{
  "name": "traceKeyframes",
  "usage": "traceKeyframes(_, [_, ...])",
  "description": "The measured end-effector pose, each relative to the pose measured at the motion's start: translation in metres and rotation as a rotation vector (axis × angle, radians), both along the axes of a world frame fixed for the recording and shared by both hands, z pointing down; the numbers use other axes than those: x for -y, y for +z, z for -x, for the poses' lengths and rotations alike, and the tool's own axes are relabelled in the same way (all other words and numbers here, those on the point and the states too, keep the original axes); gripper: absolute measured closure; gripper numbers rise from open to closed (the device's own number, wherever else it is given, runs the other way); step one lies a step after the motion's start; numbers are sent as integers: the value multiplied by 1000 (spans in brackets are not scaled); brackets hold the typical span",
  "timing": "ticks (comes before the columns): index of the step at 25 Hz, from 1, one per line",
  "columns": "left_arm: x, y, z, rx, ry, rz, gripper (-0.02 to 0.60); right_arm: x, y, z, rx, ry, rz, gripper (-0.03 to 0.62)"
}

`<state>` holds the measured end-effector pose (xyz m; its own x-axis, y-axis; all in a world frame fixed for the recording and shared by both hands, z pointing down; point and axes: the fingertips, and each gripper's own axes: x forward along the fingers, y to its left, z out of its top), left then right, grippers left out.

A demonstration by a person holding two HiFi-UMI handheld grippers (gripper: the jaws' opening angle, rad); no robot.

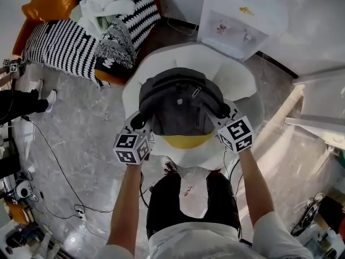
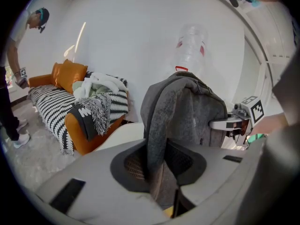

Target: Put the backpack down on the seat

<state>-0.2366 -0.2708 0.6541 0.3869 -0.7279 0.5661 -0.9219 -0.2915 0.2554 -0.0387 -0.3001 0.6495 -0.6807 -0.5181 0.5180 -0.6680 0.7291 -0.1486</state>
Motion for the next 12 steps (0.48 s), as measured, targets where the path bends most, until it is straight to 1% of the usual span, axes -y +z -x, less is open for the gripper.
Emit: traceKeyframes(12, [8, 68, -1, -9, 1, 65, 503, 10, 64, 0, -26, -3, 22, 513])
